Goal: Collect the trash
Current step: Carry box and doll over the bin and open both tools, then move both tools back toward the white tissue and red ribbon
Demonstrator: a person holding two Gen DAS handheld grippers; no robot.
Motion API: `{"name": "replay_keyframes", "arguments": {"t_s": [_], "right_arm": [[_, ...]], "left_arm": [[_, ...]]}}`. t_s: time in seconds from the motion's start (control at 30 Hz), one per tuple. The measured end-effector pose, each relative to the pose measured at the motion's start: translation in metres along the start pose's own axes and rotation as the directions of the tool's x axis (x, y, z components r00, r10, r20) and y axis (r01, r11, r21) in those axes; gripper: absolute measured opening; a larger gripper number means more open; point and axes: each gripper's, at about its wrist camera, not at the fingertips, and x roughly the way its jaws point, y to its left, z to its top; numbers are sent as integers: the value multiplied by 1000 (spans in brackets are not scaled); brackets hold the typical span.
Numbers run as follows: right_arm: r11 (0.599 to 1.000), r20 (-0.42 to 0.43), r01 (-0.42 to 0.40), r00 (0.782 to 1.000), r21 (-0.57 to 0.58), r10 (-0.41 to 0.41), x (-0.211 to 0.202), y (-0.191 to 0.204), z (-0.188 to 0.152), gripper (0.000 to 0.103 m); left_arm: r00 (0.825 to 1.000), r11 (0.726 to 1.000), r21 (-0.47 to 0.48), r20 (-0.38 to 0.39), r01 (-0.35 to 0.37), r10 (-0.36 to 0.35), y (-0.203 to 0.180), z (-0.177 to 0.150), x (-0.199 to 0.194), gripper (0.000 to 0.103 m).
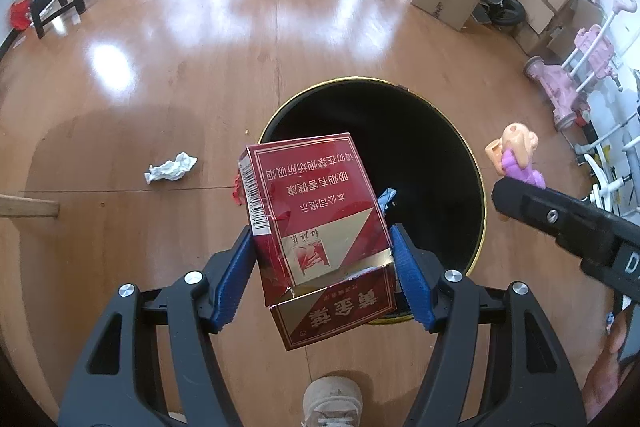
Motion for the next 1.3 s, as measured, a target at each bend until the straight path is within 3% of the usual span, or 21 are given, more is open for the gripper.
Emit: {"name": "replay_keyframes", "arguments": {"t_s": [0.07, 0.13, 0.2, 0.4, 0.53, 0.67, 0.77, 0.9, 1.1, 1.17, 1.3], "right_arm": [[1000, 5, -11, 1000, 8, 11, 0, 0, 2, 39], [1000, 8, -22, 1000, 19, 22, 0, -3, 5, 59], [1000, 23, -15, 1000, 17, 15, -2, -4, 4, 63], [1000, 35, -24, 999, -8, 24, -7, 6, 2, 66], [998, 34, -48, 998, -45, 50, -10, 26, -1, 71], [985, 6, -95, 995, -142, 97, -7, 75, -15, 72], [968, -19, -117, 993, -223, 115, 2, 119, -34, 73], [937, -52, -115, 993, -329, 104, 21, 176, -66, 74], [894, -85, -52, 996, -446, 16, 67, 227, -111, 73], [886, -84, -37, 996, -462, -2, 82, 233, -116, 73], [893, -96, -8, 995, -451, -39, 125, 234, -112, 73]], "left_arm": [[1000, 1000, 5, -4, 9, -9, 1, 2, 4, 68], [1000, 1000, 8, -8, 19, -19, 1, 4, 8, 74], [1000, 1000, 12, -1, 18, -18, 4, 3, 9, 80], [999, 1000, -10, 19, -30, 30, 27, -2, -2, 87], [996, 994, -70, 24, -82, 84, 68, -17, -26, 91], [984, 977, -123, 18, -176, 180, 130, -45, -56, 91], [964, 949, -181, 11, -259, 265, 186, -82, -81, 91], [957, 917, -280, -17, -283, 290, 241, -120, -94, 91], [948, 901, -303, -25, -310, 318, 276, -142, -94, 91], [951, 905, -300, -22, -301, 309, 278, -138, -87, 91], [947, 926, -209, -2, -315, 322, 277, -121, -49, 91]]}}
